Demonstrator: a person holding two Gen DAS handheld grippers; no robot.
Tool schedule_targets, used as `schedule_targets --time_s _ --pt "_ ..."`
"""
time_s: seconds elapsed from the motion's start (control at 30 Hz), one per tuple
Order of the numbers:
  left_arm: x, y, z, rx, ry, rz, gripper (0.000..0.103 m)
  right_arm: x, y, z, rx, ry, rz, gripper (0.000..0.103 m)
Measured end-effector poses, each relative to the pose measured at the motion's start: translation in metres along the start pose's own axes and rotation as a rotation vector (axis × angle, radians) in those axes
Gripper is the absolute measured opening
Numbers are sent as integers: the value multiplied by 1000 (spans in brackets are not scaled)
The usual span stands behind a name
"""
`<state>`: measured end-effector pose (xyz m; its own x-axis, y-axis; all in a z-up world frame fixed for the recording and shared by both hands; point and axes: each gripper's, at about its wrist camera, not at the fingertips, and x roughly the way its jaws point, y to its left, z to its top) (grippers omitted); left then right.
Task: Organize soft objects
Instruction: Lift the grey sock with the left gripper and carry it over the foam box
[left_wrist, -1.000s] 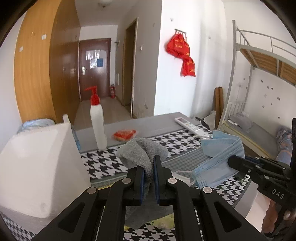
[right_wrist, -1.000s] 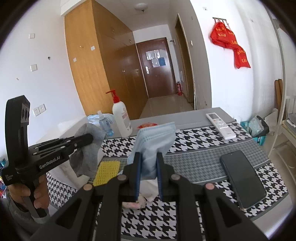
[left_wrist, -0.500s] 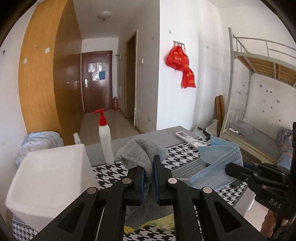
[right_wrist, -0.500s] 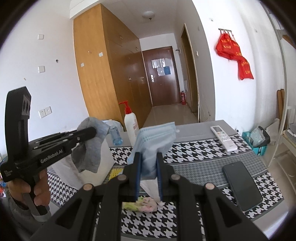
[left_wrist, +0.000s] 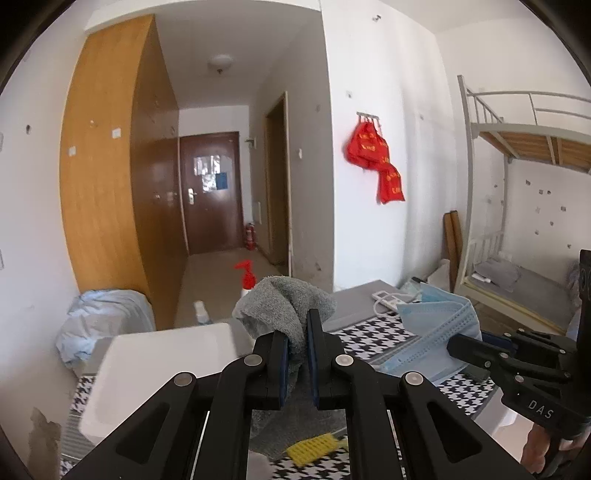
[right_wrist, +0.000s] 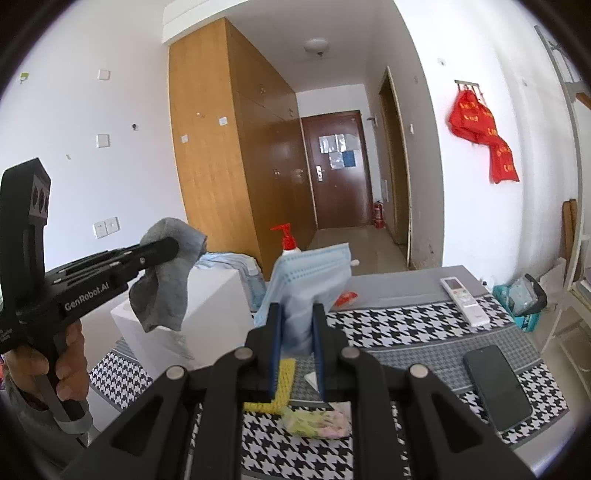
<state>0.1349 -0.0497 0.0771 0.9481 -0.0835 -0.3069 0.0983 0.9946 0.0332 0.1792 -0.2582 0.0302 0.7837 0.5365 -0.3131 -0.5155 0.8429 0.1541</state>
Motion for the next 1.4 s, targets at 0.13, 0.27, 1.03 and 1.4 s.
schedule_targets --time_s 0.13,0.27,1.03,1.4 --pt "-4 11 1 -11 -13 28 9 3 6 3 -7 -5 16 19" --pt "-8 19 0 -15 -23 61 9 7 10 6 -16 -8 29 19" --pt "-7 75 -4 -69 -4 245 9 47 57 27 -86 6 172 19" --pt "10 96 -12 -92 53 251 9 65 75 31 -112 13 200 19"
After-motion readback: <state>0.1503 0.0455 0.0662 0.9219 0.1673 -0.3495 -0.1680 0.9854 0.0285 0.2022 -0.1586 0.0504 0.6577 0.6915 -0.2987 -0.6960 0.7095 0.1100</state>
